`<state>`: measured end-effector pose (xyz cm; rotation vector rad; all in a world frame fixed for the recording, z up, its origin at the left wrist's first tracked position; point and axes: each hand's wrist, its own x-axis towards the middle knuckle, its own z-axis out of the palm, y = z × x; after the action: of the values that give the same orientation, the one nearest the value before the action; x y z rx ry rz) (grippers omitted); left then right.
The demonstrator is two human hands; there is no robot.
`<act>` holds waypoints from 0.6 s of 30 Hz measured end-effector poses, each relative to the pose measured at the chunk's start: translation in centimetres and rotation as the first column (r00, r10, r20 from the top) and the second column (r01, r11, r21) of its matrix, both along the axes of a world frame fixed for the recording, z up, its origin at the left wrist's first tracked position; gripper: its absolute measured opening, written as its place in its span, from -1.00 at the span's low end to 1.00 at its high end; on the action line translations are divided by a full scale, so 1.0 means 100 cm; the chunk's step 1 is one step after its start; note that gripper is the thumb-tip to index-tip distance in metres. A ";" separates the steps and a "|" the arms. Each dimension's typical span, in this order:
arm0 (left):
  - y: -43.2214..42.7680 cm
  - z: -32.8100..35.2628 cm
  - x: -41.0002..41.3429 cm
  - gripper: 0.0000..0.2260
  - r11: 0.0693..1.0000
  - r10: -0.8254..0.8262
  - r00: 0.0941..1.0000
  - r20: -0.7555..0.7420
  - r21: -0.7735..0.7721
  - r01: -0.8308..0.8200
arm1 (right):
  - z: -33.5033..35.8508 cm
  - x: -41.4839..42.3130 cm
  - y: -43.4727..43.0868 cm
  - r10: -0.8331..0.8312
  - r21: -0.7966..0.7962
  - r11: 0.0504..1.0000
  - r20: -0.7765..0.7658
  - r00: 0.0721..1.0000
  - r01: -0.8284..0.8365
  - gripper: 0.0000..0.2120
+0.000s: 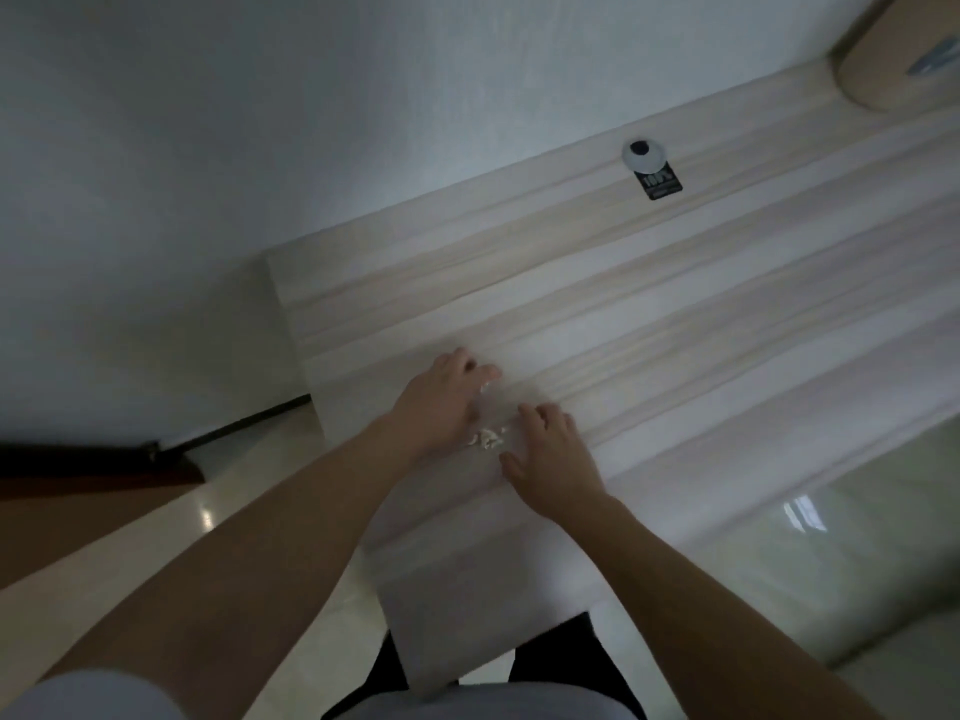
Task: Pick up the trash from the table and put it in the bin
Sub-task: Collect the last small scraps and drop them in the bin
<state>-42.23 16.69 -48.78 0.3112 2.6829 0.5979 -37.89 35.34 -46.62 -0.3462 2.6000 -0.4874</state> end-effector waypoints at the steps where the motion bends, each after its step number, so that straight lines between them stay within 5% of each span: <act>1: -0.004 -0.004 -0.005 -0.58 0.999 -0.036 0.999 -0.015 0.019 0.036 | -0.003 0.002 -0.006 -0.042 -0.018 0.999 -0.002 0.999 0.042 -0.39; 10: -0.032 -0.022 -0.017 -0.92 0.963 -0.135 0.987 -0.087 0.221 0.151 | -0.019 0.016 -0.055 -0.243 -0.122 0.963 0.007 0.970 0.242 -0.51; 18: -0.031 -0.026 -0.024 -0.94 0.956 -0.212 0.973 -0.095 0.187 0.227 | -0.031 0.017 -0.064 -0.279 -0.138 0.955 -0.103 0.955 0.264 -0.94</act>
<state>-44.65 13.60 -51.34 0.6887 2.6125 0.7972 -36.23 28.96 -49.69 -0.0565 2.7580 -0.7443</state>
